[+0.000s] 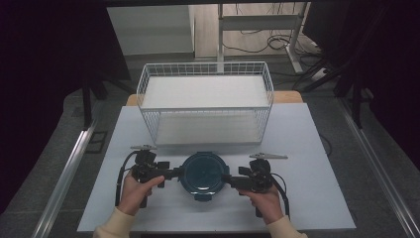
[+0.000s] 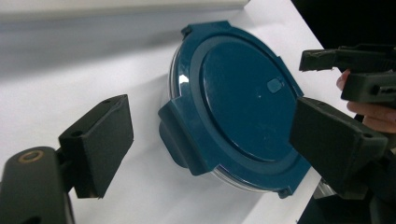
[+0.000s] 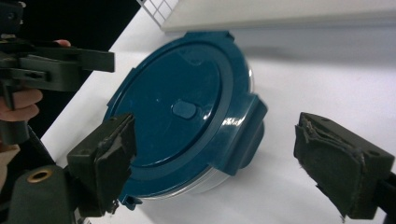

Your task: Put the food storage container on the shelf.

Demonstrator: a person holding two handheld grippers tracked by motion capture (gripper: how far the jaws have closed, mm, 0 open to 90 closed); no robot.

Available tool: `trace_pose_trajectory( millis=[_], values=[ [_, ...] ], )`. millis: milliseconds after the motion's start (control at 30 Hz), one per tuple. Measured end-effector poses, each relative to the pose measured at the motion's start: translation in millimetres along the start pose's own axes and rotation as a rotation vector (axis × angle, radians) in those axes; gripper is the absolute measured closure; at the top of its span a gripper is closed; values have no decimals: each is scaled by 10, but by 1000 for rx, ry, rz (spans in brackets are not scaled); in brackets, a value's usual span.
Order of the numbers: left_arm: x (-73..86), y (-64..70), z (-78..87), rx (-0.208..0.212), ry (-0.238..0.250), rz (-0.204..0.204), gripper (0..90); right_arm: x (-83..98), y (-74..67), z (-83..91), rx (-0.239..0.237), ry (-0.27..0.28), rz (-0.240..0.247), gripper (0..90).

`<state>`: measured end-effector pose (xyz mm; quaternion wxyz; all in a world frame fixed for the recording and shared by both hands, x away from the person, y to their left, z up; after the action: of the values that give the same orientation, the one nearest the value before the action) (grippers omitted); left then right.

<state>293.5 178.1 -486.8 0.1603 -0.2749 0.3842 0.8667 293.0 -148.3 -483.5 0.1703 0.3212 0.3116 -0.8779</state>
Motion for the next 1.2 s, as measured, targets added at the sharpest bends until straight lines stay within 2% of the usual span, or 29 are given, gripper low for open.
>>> trace_pose_trajectory(
  millis=[100, 200, 267, 367, 433, 467, 600, 767, 833, 933, 1067, 1200],
  values=[
    [20, -34, -71, 28, -20, 16, 133, 26, -11, -64, 6, -18, -14, 111],
    [26, -38, -119, 35, -42, 19, 133, 25, -2, -117, 5, -31, -30, 109],
    [29, -42, -166, 65, -53, 34, 129, 19, 13, -160, -3, -43, -45, 106],
    [38, -51, -237, 67, -70, 45, 127, 16, 26, -237, -18, -62, -72, 104],
    [53, -84, -285, 115, -74, 84, 129, 19, 32, -288, -20, -75, -80, 103],
    [61, -103, -304, 120, -80, 98, 129, 19, 37, -312, -23, -82, -89, 103],
    [86, -129, -361, 113, -99, 114, 138, 26, 51, -390, -41, -105, -116, 103],
    [103, -97, -405, 121, -110, 121, 174, 41, 35, -425, -67, -111, -135, 126],
    [108, -84, -407, 107, -108, 123, 185, 47, 34, -431, -72, -116, -147, 150],
    [112, -81, -399, 98, -94, 148, 205, 58, 43, -438, -65, -124, -162, 196],
    [122, -102, -355, 116, -70, 187, 268, 62, 105, -421, -96, -118, -222, 267],
    [137, -83, -316, 119, -60, 185, 308, 72, 152, -384, -129, -106, -276, 322]
  ],
)
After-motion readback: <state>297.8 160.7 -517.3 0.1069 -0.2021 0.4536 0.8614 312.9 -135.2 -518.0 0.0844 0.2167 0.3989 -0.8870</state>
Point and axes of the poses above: each handheld gripper's, and its own axes: z roughly backward along the jaws, x roughly out of its underside, y roughly to its right, the point moved 1 cm from there along -z, roughly forward along the jaws, and after that the axes turned 4 degrees about x, right-handed, at the moved point
